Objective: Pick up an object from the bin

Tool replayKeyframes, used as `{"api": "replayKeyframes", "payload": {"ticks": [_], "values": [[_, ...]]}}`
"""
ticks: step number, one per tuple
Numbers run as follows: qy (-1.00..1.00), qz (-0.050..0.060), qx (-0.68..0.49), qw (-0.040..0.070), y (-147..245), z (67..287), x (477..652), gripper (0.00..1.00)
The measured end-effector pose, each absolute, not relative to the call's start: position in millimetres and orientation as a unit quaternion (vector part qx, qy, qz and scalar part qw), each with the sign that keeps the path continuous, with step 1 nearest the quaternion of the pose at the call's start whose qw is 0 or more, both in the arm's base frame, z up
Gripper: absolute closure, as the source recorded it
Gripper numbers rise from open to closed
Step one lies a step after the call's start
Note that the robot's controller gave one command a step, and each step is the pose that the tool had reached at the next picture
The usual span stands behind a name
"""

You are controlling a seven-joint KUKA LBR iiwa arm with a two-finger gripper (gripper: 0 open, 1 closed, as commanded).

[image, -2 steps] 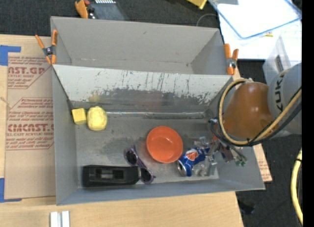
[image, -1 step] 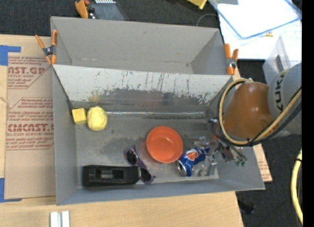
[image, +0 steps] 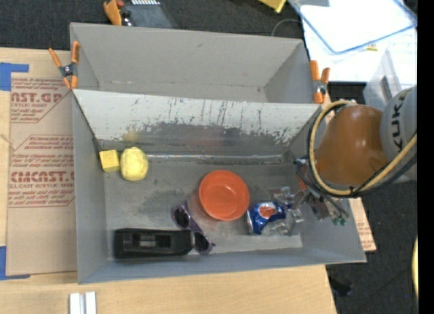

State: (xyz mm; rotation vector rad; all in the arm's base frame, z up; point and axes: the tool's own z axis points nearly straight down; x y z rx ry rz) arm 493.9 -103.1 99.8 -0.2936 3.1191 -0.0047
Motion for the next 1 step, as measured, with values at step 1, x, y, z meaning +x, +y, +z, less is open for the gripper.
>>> {"api": "replayKeyframes", "payload": {"ticks": [1], "values": [[0.996,-0.001,-0.094,0.003,-102.6,138.6,493.3,1.00]]}}
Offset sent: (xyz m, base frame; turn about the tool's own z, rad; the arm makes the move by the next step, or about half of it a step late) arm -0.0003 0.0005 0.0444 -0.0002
